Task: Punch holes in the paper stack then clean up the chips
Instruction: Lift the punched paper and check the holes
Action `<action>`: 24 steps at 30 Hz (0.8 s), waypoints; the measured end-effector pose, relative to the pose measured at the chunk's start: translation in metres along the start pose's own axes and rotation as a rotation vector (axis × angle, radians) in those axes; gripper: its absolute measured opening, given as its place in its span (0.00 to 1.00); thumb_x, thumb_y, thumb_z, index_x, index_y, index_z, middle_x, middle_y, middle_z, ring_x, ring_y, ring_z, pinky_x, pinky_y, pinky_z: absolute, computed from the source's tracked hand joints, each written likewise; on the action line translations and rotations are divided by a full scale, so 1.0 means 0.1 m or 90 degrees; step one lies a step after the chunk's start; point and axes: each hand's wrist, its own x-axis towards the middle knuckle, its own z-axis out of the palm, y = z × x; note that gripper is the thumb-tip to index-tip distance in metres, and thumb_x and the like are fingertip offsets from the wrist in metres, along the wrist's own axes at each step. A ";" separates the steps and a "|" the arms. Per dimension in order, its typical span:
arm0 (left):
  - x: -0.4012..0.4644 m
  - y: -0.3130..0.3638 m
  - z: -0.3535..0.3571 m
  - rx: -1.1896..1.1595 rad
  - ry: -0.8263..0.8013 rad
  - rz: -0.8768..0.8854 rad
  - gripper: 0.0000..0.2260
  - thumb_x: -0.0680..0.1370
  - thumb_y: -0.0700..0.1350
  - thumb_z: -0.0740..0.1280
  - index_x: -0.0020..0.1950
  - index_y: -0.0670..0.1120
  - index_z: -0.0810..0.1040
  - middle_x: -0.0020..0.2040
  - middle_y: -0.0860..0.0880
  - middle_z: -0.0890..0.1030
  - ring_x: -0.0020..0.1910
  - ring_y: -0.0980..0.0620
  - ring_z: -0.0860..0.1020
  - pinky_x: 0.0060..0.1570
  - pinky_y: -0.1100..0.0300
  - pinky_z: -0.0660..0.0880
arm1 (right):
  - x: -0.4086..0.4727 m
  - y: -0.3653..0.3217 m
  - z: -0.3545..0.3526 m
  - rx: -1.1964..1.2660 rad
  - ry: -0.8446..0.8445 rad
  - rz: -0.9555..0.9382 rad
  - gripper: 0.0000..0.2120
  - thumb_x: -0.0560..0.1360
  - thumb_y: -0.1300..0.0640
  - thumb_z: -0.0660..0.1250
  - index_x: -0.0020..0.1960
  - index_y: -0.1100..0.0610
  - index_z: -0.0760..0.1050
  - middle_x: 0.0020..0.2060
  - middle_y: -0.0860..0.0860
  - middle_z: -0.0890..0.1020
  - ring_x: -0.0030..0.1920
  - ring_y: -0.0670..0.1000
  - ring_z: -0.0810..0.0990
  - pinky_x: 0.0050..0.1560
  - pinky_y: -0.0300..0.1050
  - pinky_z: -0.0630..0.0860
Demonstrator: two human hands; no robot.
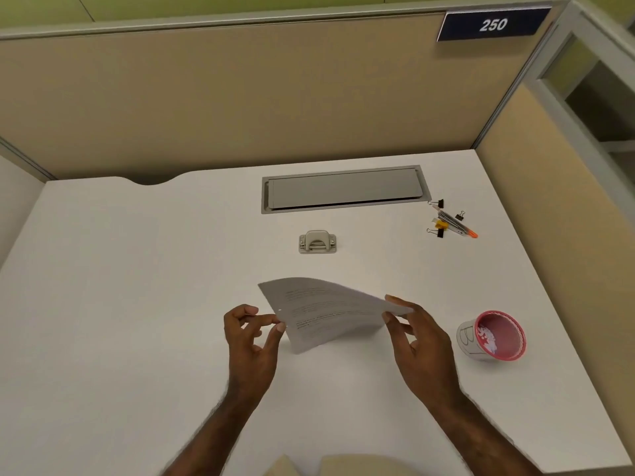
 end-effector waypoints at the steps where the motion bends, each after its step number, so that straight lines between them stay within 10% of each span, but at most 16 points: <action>1: 0.01 0.01 0.00 -0.001 0.010 0.009 0.12 0.78 0.41 0.78 0.48 0.59 0.84 0.63 0.57 0.69 0.63 0.48 0.74 0.46 0.75 0.72 | 0.00 0.01 0.00 0.009 0.010 -0.001 0.10 0.85 0.46 0.64 0.65 0.38 0.76 0.60 0.28 0.80 0.55 0.40 0.84 0.43 0.32 0.79; 9: 0.07 0.07 0.06 -0.014 0.012 0.014 0.09 0.78 0.40 0.78 0.49 0.55 0.85 0.61 0.53 0.69 0.64 0.50 0.74 0.47 0.73 0.73 | 0.10 -0.07 0.00 0.030 0.041 -0.029 0.14 0.84 0.46 0.66 0.65 0.29 0.73 0.59 0.27 0.81 0.57 0.37 0.84 0.45 0.29 0.80; 13: 0.09 0.11 0.09 -0.026 0.007 -0.034 0.09 0.78 0.42 0.77 0.49 0.57 0.84 0.62 0.54 0.68 0.64 0.52 0.74 0.54 0.67 0.72 | 0.10 0.01 0.05 0.047 0.014 -0.008 0.21 0.80 0.62 0.72 0.64 0.39 0.80 0.60 0.35 0.84 0.58 0.40 0.85 0.52 0.37 0.83; 18: 0.13 0.14 0.07 -0.025 0.041 0.022 0.14 0.78 0.40 0.78 0.49 0.60 0.83 0.61 0.54 0.69 0.62 0.55 0.74 0.50 0.74 0.72 | 0.14 -0.11 0.08 0.092 0.056 -0.013 0.11 0.83 0.50 0.68 0.63 0.40 0.81 0.57 0.34 0.85 0.56 0.39 0.86 0.51 0.27 0.77; 24: 0.16 0.12 0.11 -0.035 0.037 -0.038 0.08 0.78 0.42 0.77 0.50 0.56 0.85 0.63 0.52 0.69 0.66 0.48 0.73 0.55 0.67 0.72 | 0.21 -0.04 0.15 0.061 -0.003 -0.032 0.13 0.81 0.62 0.72 0.64 0.53 0.83 0.60 0.44 0.86 0.61 0.43 0.84 0.61 0.45 0.83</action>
